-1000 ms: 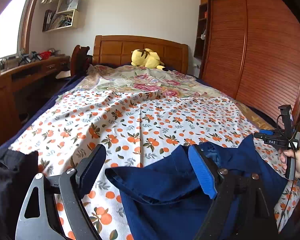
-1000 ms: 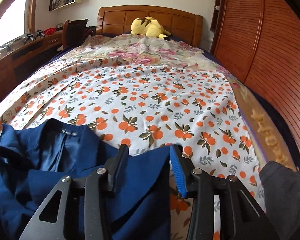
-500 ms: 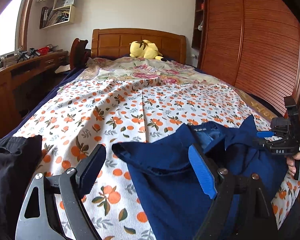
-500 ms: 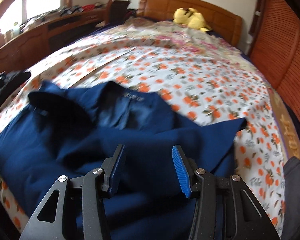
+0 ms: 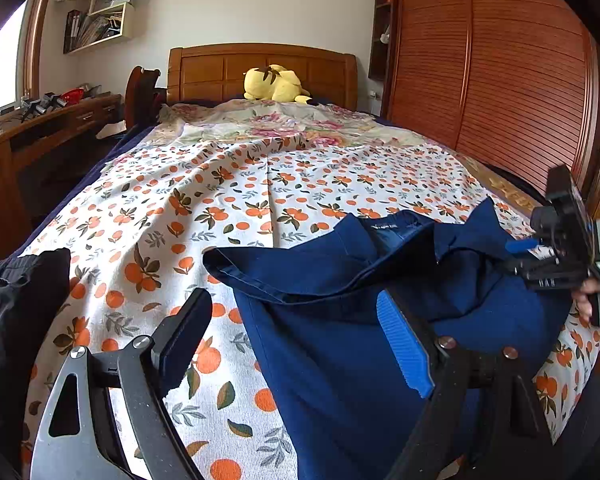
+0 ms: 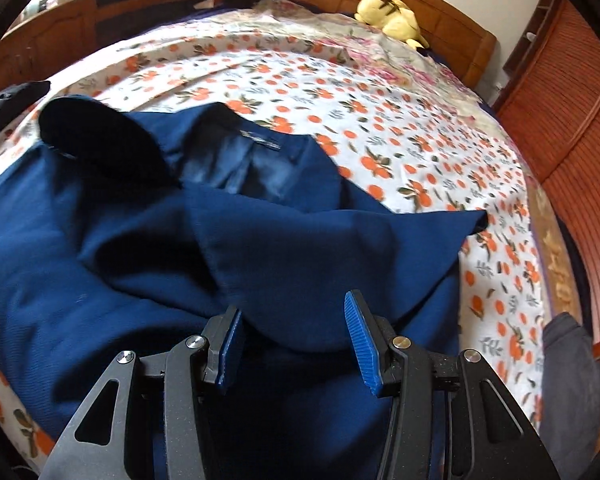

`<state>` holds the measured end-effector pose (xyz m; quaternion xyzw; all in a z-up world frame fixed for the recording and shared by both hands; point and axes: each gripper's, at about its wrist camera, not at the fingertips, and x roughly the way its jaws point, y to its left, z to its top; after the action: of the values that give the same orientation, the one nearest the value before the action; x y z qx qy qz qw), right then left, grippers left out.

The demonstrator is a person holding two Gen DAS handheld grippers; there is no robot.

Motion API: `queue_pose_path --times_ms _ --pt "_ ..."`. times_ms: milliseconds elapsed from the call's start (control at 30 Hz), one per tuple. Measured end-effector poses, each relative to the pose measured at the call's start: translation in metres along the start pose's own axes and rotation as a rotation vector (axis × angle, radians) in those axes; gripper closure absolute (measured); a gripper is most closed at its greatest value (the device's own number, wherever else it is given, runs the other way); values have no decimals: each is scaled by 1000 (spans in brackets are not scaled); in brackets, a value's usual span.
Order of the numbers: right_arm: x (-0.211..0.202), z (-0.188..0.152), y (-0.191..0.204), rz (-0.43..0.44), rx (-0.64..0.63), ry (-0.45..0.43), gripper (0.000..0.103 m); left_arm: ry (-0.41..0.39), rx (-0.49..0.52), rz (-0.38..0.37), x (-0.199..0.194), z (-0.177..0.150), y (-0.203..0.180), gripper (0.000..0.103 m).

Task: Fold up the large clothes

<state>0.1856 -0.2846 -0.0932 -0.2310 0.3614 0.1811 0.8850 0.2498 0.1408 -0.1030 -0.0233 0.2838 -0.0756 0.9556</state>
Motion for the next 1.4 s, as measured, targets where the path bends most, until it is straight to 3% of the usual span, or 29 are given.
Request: queue_pose_path --times_ms 67,167,433,500,667,1167,1400 --pt "6 13 -3 -14 -20 -7 91 3 0 -4 0 -1 0 18" --pt "9 38 -3 -54 -49 -37 97 -1 -2 -2 -2 -1 2 18" --pt "22 107 11 -74 -22 -101 98 -8 -14 -1 -2 1 7 18" --pt "24 118 15 -52 15 -110 93 -7 -10 0 -2 1 7 18" --pt "10 123 29 -7 37 -182 59 -2 -6 5 0 -1 8 18" --pt "-27 83 86 311 -117 -194 53 15 -20 20 3 -3 18 18" --pt "-33 77 105 392 -203 -166 51 22 -32 31 4 -5 23 18"
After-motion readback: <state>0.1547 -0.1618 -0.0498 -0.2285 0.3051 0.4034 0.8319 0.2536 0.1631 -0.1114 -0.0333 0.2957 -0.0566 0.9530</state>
